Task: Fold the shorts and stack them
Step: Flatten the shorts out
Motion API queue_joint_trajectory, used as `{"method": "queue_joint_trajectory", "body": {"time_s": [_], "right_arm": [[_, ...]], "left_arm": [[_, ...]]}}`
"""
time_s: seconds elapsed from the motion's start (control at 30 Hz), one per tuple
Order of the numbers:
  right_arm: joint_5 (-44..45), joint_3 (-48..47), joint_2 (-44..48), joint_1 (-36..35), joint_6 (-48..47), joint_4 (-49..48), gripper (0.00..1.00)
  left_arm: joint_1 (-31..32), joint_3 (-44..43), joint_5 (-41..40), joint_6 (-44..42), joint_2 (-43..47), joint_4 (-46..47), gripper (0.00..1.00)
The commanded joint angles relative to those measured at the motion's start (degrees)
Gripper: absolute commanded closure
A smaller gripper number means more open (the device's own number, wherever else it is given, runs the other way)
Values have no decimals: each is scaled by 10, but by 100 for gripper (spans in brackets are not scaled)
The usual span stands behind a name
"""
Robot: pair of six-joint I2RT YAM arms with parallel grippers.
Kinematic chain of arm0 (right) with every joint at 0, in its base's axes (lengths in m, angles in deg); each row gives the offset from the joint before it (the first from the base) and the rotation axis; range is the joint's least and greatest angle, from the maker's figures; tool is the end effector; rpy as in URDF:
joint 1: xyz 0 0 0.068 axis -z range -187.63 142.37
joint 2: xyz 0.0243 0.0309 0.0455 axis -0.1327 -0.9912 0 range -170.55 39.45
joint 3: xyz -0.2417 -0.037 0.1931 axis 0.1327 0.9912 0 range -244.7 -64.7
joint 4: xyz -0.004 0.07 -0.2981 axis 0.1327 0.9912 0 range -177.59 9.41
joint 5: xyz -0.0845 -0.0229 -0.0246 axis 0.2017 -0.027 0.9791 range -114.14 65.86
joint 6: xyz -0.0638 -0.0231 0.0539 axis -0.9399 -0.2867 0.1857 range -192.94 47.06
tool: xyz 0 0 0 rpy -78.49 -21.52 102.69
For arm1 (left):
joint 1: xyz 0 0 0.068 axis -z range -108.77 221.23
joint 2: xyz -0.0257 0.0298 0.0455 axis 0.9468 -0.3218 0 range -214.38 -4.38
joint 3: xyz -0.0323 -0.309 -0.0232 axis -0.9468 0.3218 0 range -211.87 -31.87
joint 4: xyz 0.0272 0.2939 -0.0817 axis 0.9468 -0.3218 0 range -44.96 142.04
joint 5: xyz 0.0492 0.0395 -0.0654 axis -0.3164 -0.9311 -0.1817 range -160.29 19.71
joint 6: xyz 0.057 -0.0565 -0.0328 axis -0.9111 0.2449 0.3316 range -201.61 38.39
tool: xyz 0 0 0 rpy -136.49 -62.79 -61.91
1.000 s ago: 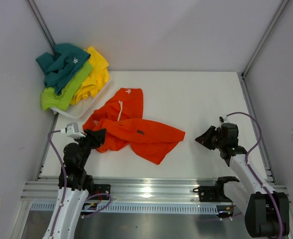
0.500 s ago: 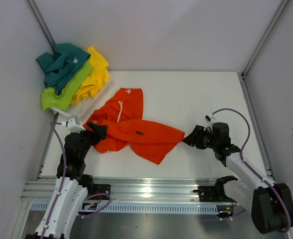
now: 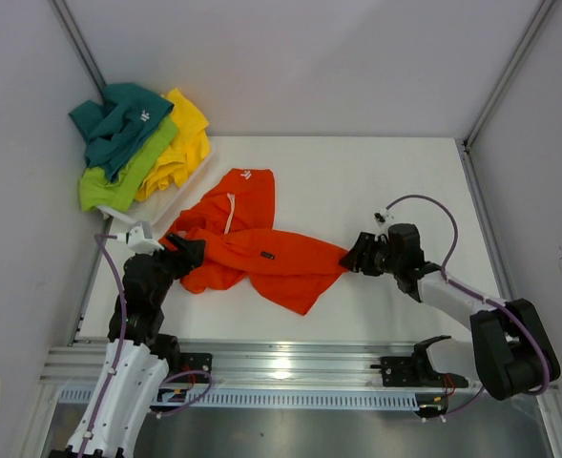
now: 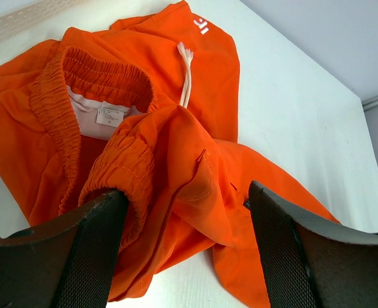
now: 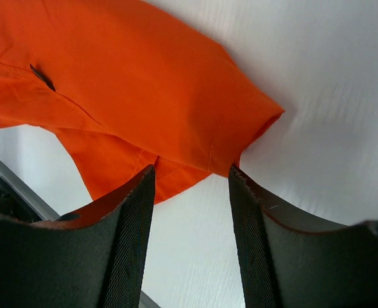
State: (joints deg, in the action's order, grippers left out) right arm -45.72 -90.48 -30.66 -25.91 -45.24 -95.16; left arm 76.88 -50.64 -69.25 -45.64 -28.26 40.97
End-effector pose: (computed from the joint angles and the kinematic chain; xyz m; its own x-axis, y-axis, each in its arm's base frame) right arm 0.2608 0.1159 0.1510 -0.7688 0.2012 -0.6070 -0.2420 0.7871 0.5674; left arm 0.1822 -0.0194 0.2282 -0.2925 -0.5613 -0.7742 -0.0691 0.8199 -0.5683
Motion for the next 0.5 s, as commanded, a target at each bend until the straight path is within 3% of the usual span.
{"method": "queue_joint_trajectory", "body": {"time_s": [0.0,0.13,0.17,0.2,0.27,0.33,0.37,0.4,0.47], "right_arm": [[12,-34,-33,-10,-14,-41,49],[9,-56,-68,-15,-12,-39,54],[-5,-59,-71,-16,-9,-38,60],[-11,-63,-76,-16,-5,-38,75],[-21,-77,-73,-18,7,-18,82],[-11,-84,-51,-23,6,11,77],[9,-86,-37,-24,2,23,72],[19,-83,-23,-25,-3,32,59],[50,-75,15,-24,-15,55,52]], "left_arm": [[2,-22,-4,3,0,6,23],[2,-20,-4,3,1,8,23],[2,-21,-4,2,1,8,23],[2,-20,-3,3,1,8,23],[2,-19,-3,2,1,8,23],[2,-22,-4,1,2,7,23],[2,-21,-3,1,2,7,23],[2,-23,-3,2,3,5,22],[2,-24,-2,0,5,4,22]]}}
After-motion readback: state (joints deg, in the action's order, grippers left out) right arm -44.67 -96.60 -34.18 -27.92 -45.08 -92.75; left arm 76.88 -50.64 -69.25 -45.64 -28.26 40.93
